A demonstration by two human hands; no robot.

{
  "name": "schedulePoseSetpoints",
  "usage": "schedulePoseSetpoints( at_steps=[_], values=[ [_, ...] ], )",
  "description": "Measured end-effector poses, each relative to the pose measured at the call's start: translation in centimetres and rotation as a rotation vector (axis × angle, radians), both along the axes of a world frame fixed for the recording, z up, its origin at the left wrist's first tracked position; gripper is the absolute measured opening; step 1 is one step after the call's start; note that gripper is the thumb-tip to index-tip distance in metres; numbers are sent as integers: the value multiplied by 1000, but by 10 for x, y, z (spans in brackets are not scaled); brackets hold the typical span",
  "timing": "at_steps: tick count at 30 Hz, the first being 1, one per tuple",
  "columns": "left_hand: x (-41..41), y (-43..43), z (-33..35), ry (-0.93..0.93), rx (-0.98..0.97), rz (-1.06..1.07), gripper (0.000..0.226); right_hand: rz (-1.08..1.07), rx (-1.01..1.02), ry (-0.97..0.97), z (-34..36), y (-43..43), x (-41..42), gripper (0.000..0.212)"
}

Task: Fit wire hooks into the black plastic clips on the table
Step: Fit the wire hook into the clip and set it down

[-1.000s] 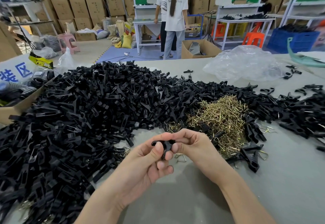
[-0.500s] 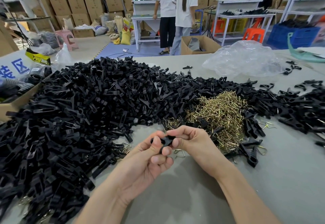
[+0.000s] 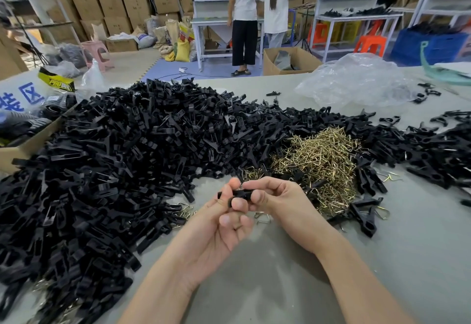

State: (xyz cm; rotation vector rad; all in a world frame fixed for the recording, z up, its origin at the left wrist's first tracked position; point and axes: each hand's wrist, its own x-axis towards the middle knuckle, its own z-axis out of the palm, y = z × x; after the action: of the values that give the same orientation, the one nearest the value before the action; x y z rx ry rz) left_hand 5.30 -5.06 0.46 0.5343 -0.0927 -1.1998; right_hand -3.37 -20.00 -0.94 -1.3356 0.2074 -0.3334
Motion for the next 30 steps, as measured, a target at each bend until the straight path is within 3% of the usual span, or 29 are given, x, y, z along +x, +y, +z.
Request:
schedulePoseSetpoints(
  at_steps=[9, 16, 18, 20, 22, 25, 30],
  values=[
    [5, 0, 0, -183, 84, -6, 32, -34, -14, -46, -5, -3, 2, 25],
    [-1, -4, -2, -666, 292, 203, 60, -102, -76, -44, -4, -6, 1, 20],
    [1, -3, -4, -835, 391, 274, 52, -126, -89, -42, -4, -6, 1, 21],
    [1, -2, -7, -1162, 549, 358, 31, -141, -80, -41, -5, -7, 2, 22],
    [0, -2, -13, -1371, 599, 417, 26, -143, -61, -51, -7, -8, 3, 25],
    [-2, -5, -19, -1490, 601, 468, 36, -112, -18, -83, -8, -8, 2, 31],
    [-2, -6, -24, -1527, 567, 497, 39, -100, 38, -143, -10, -6, -2, 31]
  ],
)
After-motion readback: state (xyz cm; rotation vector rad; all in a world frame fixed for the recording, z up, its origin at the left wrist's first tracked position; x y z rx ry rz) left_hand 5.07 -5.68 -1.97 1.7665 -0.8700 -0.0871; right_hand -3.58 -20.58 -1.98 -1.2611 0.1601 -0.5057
